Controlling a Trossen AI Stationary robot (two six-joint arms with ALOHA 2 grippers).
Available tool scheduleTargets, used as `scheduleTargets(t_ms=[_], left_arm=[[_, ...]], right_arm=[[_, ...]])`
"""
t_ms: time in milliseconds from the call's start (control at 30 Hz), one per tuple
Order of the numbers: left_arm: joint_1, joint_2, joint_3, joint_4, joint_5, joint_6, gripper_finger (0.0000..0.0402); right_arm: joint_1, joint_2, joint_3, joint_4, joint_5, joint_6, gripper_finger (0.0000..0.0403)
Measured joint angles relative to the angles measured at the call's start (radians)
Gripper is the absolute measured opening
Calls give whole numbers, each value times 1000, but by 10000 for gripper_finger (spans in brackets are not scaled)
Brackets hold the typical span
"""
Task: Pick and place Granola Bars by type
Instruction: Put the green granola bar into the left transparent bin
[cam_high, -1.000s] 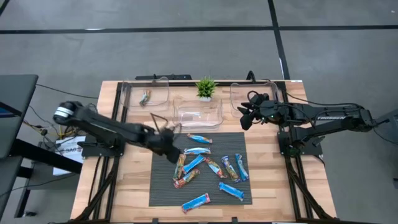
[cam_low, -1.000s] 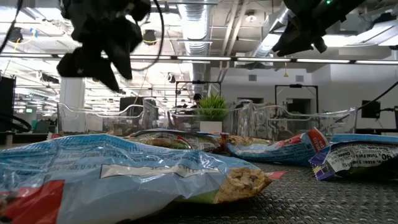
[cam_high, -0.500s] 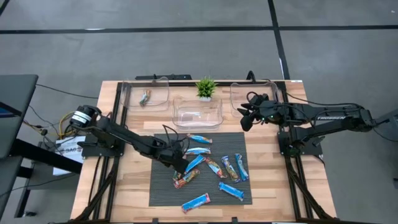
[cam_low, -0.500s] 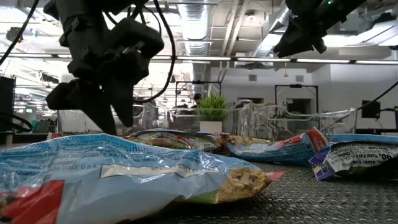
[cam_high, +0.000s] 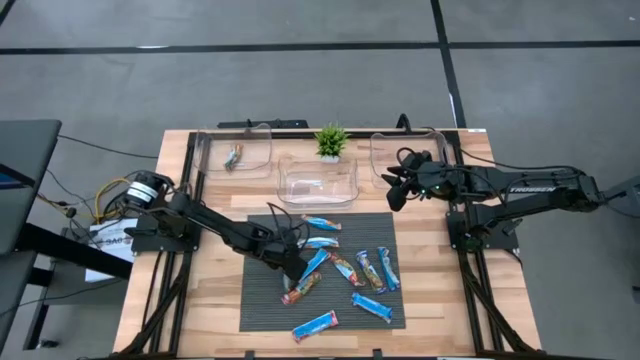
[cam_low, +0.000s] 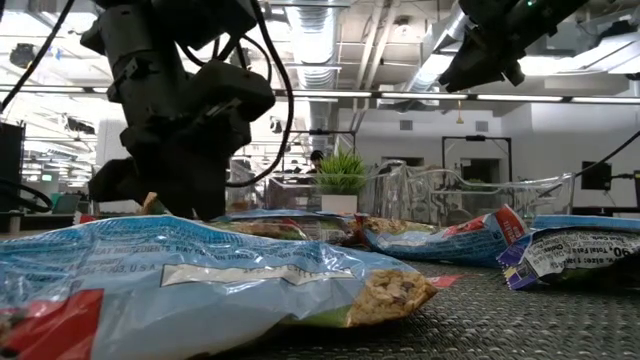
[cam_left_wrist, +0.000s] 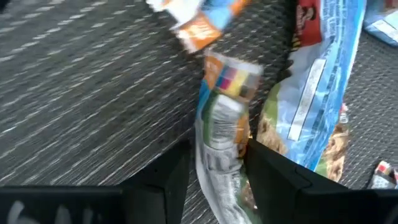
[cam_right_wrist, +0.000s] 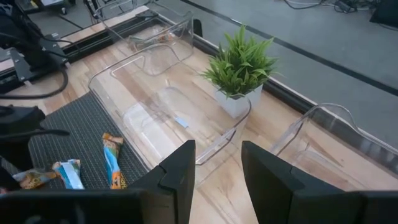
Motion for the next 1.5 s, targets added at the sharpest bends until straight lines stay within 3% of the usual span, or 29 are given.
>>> scheduleTargets(t_ms=[233, 433, 633, 800, 933, 1033, 1267, 1500], left_arm=[[0, 10, 0, 28, 1, -13, 133], [1, 11, 17, 19, 26, -20, 78], [23, -3, 83, -93, 10, 29, 32], [65, -91, 124, -232, -123, 41, 30], [120, -214, 130, -364, -271, 33, 36], [174, -323, 130, -486, -375, 22, 34], [366, -543, 130, -667, -597, 88, 28], [644, -604, 130, -700, -609, 320, 28]], right_arm=[[0, 0, 0, 0, 0, 0, 123], [0, 0, 0, 0, 1, 0, 123], [0, 0, 0, 1, 1, -6, 123], [0, -2, 0, 87, -99, -110, 123], [0, -4, 0, 206, -218, -192, 123], [-2, -4, 0, 256, -244, -211, 123], [-2, -3, 0, 272, -172, -260, 123], [-3, -2, 0, 278, -71, -307, 123]])
